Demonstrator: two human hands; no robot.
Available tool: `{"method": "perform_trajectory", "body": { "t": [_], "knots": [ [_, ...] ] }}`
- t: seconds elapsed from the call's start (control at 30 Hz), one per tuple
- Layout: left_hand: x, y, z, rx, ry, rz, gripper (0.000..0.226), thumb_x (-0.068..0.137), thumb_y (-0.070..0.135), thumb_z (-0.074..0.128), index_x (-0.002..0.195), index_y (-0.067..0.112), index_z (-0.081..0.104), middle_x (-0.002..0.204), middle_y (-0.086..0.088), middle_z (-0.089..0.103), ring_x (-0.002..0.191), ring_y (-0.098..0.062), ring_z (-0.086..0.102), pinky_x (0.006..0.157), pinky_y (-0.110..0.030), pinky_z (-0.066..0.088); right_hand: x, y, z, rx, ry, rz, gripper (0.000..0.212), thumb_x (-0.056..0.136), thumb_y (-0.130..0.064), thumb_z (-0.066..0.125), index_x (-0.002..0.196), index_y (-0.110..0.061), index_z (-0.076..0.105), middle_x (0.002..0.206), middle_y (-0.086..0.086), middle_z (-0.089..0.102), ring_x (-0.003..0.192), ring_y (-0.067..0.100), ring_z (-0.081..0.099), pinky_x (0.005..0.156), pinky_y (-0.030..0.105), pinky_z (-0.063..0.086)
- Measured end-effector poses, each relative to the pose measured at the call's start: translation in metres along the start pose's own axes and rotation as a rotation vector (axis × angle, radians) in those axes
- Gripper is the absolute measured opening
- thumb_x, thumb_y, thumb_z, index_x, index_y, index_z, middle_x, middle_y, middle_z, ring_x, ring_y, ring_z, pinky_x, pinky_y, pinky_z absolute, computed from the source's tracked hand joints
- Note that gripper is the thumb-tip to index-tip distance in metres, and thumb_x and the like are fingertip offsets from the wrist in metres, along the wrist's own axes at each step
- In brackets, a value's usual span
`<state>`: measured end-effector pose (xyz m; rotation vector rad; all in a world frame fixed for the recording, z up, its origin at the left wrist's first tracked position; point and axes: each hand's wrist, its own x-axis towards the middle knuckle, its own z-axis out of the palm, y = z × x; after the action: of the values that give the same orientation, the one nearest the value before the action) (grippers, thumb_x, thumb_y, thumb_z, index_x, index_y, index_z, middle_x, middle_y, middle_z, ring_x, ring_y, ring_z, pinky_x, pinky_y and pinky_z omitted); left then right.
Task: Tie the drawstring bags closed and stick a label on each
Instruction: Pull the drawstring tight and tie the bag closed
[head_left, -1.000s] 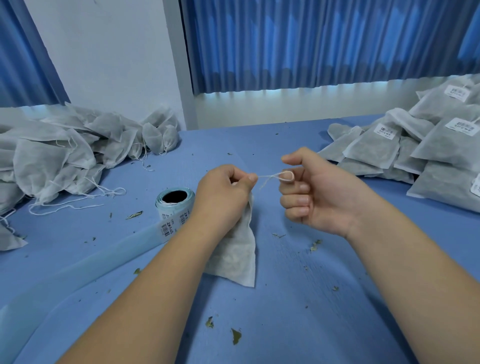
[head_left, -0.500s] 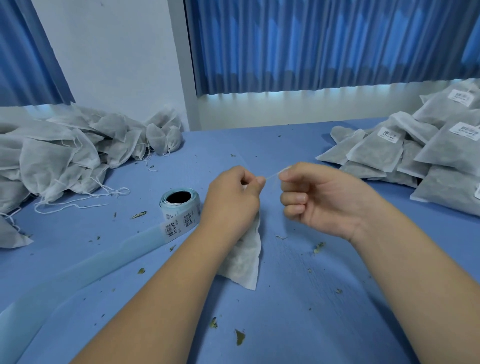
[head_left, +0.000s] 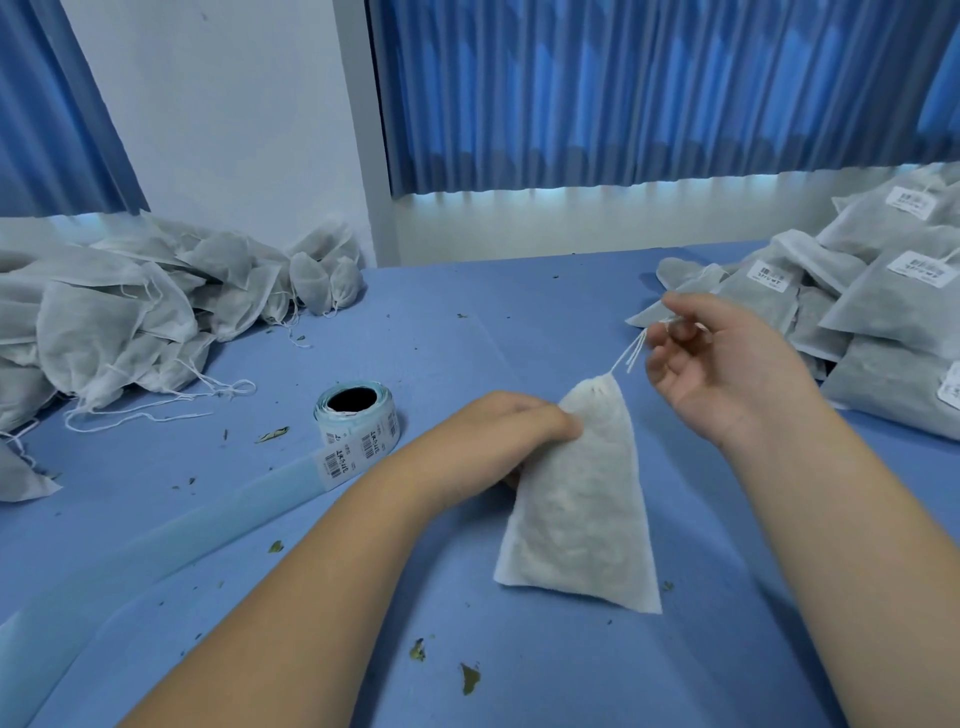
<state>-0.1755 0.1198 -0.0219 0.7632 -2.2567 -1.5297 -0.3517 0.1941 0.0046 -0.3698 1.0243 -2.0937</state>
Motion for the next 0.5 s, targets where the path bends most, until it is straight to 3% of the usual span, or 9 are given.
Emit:
{"method": "perform_trajectory", "body": {
  "t": [0.07,0.17,0.23,0.37,0.5],
  "knots": [
    [-0.001,-0.001,-0.001,-0.034,-0.012,-0.001,0.023,0.073,0.043,0.059,0.066,0.023,0.068,0.070,0.013,0.065,0.065,-0.004,0.060,0.062,-0.016,0.046,-0.003,-0.002,0.002,-0.004,-0.026,-0.055,0.017,0.088,-0.011,0.065,0.079,-0.014,0.051,0.050,-0.006,0.044,0.050,0.008,0.059,0.045,0.016,0.043],
    [0.003,-0.004,0.000,-0.046,0.110,-0.014,0.037,0.073,0.048,0.063,0.084,0.013,0.068,0.076,0.006,0.068,0.068,-0.010,0.063,0.064,-0.023,0.049,-0.010,-0.002,0.007,-0.113,-0.122,-0.181,0.017,0.087,-0.016,0.068,0.089,-0.016,0.052,0.059,-0.006,0.050,0.057,0.009,0.062,0.049,0.018,0.043],
    [0.008,-0.005,0.002,-0.088,0.230,-0.006,0.044,0.074,0.051,0.063,0.088,0.010,0.065,0.074,0.004,0.066,0.065,-0.012,0.061,0.060,-0.026,0.047,-0.016,0.001,0.011,-0.252,-0.206,-0.276,0.020,0.086,-0.015,0.070,0.077,-0.020,0.053,0.063,-0.005,0.054,0.059,0.012,0.062,0.051,0.020,0.043],
    [0.015,-0.006,0.001,-0.235,0.406,-0.003,0.036,0.086,0.046,0.063,0.095,0.012,0.066,0.084,-0.007,0.073,0.068,-0.015,0.068,0.060,-0.031,0.054,-0.026,0.015,0.020,-0.713,-0.349,-0.521,0.023,0.082,-0.014,0.074,0.067,-0.021,0.058,0.066,-0.010,0.060,0.062,0.011,0.060,0.055,0.021,0.045],
    [0.017,-0.010,-0.004,-0.347,0.466,0.027,0.034,0.090,0.044,0.062,0.093,0.010,0.065,0.072,0.001,0.067,0.060,-0.014,0.064,0.050,-0.025,0.048,-0.029,0.028,0.022,-1.166,-0.413,-0.741,0.016,0.076,-0.019,0.078,0.067,-0.026,0.066,0.077,-0.008,0.060,0.068,0.005,0.056,0.064,0.010,0.038]
  ]
}}
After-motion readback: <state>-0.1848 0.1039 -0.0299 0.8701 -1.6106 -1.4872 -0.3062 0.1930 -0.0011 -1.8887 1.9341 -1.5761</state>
